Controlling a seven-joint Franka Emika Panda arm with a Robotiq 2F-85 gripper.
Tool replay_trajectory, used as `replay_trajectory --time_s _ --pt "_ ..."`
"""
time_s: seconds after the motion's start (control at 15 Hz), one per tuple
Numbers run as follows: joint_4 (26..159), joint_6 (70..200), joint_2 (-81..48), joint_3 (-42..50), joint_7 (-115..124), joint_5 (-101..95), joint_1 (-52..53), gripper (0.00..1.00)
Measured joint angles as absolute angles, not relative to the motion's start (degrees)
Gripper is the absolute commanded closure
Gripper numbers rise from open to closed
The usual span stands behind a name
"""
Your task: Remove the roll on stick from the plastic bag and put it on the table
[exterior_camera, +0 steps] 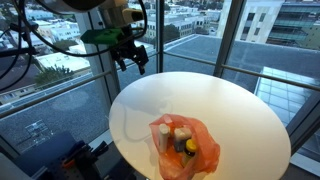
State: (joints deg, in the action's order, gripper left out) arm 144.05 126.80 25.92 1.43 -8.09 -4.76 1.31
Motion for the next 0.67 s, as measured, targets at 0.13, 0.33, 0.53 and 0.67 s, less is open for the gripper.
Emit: replay_trajectory --time_s 0.13,0.33,0.53,0.67 --pt "144.5 126.8 25.6 4.0 -10.0 -3.4 1.1 0.0" --pt "144.7 126.3 25.1 6.9 -12.2 -2.9 -0.2 0.0" --pt "144.6 125.2 24.4 7.4 -12.5 -4.3 -2.5 0.0" --pt "144.3 124.1 23.6 7.4 -12.5 -5.6 -3.7 0.0"
